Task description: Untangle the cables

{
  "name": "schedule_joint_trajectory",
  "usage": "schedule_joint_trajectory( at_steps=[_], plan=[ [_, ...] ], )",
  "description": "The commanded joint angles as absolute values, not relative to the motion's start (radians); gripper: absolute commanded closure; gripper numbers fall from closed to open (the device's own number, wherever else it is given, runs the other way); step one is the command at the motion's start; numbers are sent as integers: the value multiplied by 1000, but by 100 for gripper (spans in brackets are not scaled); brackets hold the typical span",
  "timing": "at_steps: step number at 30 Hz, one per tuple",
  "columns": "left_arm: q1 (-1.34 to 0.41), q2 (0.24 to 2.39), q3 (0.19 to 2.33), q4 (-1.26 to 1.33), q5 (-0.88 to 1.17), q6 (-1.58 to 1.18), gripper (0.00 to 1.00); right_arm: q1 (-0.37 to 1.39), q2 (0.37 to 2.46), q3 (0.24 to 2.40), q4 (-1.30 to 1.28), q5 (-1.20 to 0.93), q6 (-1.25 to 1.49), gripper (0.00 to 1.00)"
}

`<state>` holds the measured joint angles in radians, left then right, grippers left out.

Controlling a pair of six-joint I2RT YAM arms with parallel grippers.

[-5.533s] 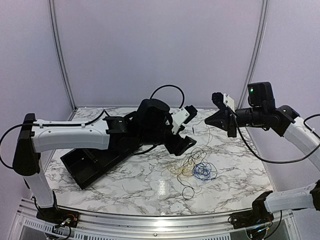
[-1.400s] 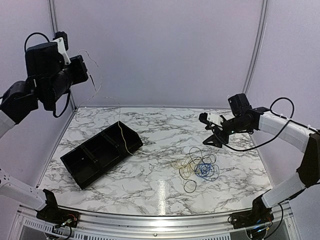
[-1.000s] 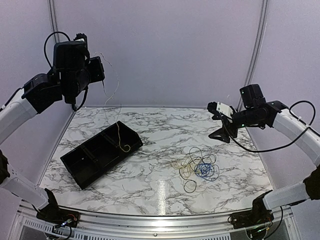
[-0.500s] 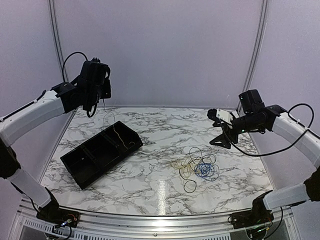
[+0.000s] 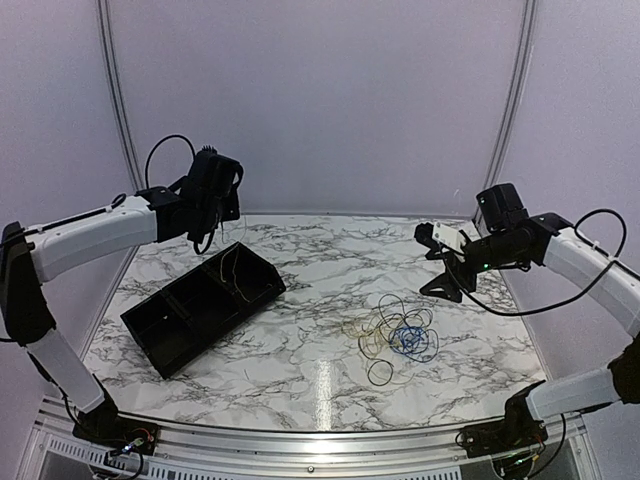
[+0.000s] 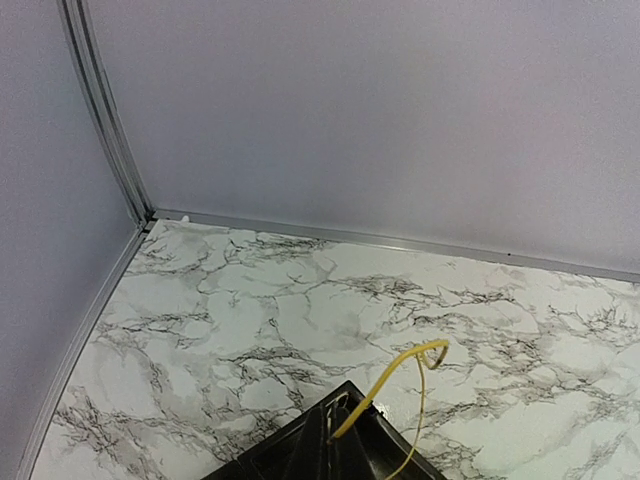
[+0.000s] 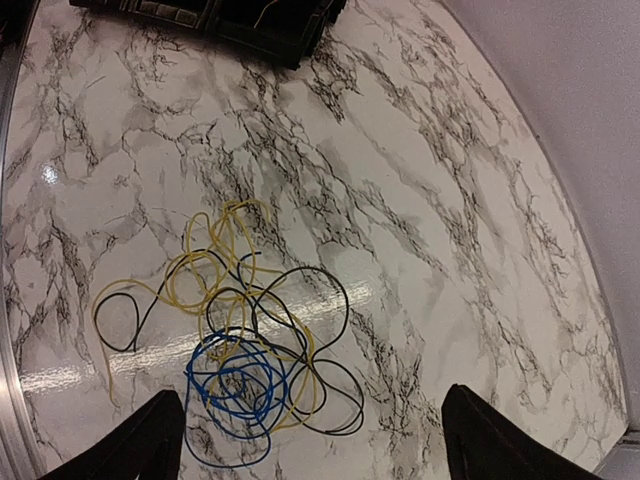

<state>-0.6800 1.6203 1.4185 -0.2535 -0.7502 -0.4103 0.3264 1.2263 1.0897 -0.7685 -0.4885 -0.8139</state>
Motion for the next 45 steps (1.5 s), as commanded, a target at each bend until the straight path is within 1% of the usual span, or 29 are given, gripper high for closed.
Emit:
schedule_joint_trajectory(
  at_steps=[1, 15, 23, 27, 31, 35, 45],
  plan=[
    [-673, 1641, 1368, -170, -745, -486, 100, 321, 1209, 1079, -774, -508, -794, 11],
    [-672, 1717, 1271, -120, -672, -658, 100, 321, 1207, 1040, -763, -499, -791, 11],
    [-659, 1729, 1225, -123, -719, -727, 100, 321, 1216, 1025, -751, -500, -789, 11],
    [-634, 1765, 1255, -125, -695, -776, 100, 320, 1227, 1025, -751, -504, -787, 11],
    [-625, 1839, 1317, -138, -696, -775, 100, 321, 1239, 1031, -749, -504, -786, 11],
    [-610, 1874, 1334, -151, -694, -773, 100, 320, 1243, 1031, -744, -509, -782, 11],
    [-607, 1746, 1200, -182, -583, -821, 100, 321, 1212, 985, -733, -514, -777, 11]
  ],
)
